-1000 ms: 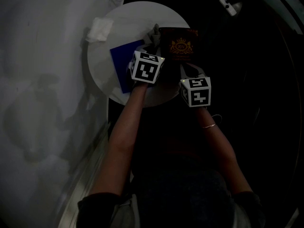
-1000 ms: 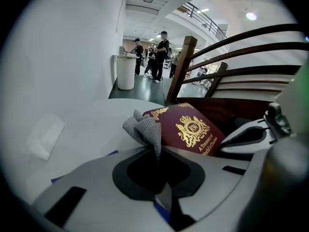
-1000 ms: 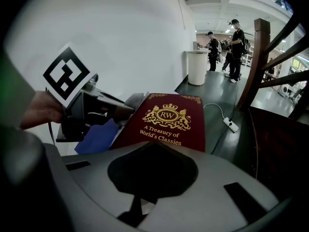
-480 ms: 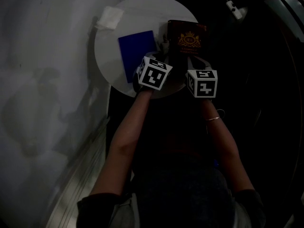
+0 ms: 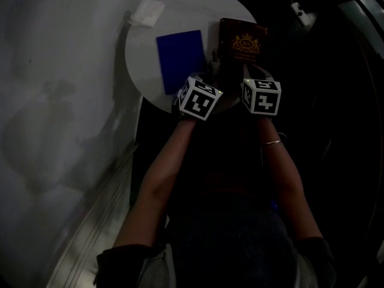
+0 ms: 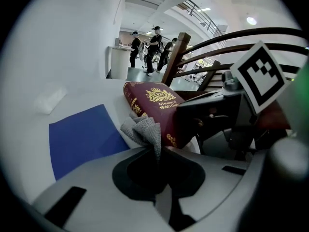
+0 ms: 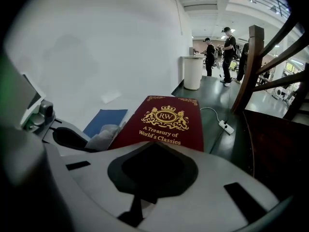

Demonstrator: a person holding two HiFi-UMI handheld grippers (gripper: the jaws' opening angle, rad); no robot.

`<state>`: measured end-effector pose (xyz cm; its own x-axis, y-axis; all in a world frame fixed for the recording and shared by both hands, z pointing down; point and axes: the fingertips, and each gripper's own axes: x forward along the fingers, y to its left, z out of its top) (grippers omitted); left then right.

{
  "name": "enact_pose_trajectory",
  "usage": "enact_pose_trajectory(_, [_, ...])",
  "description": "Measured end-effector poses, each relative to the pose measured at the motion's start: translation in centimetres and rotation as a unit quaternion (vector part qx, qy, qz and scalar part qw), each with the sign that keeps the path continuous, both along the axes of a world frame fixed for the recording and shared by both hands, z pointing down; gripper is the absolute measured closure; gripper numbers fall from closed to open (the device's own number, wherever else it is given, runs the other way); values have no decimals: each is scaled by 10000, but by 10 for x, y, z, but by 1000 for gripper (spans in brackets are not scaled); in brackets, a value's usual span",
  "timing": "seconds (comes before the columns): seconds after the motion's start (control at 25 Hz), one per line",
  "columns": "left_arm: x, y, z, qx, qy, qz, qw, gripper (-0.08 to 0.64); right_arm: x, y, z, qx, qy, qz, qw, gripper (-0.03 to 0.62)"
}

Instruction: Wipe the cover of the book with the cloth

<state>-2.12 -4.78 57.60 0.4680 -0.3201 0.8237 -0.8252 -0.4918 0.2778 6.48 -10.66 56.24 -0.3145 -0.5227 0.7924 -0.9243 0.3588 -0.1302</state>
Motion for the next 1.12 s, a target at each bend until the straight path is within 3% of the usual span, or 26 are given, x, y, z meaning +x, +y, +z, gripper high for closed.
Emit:
enact_pose_trajectory(0.48, [5,43,-7,-205,101,322,9992,526,-1,1,0,205,273,-1,9994,563])
enact_pose_trajectory(0.72, [-1,57,-19,-269,270,280,9989,526,-4,4,-1,142,338,-92,9993,563])
enact_pose_trajectory(1.12, [-19,42,-52,124,307,155,9993,526,-20,24,-29,416,-20,-61,9991,563])
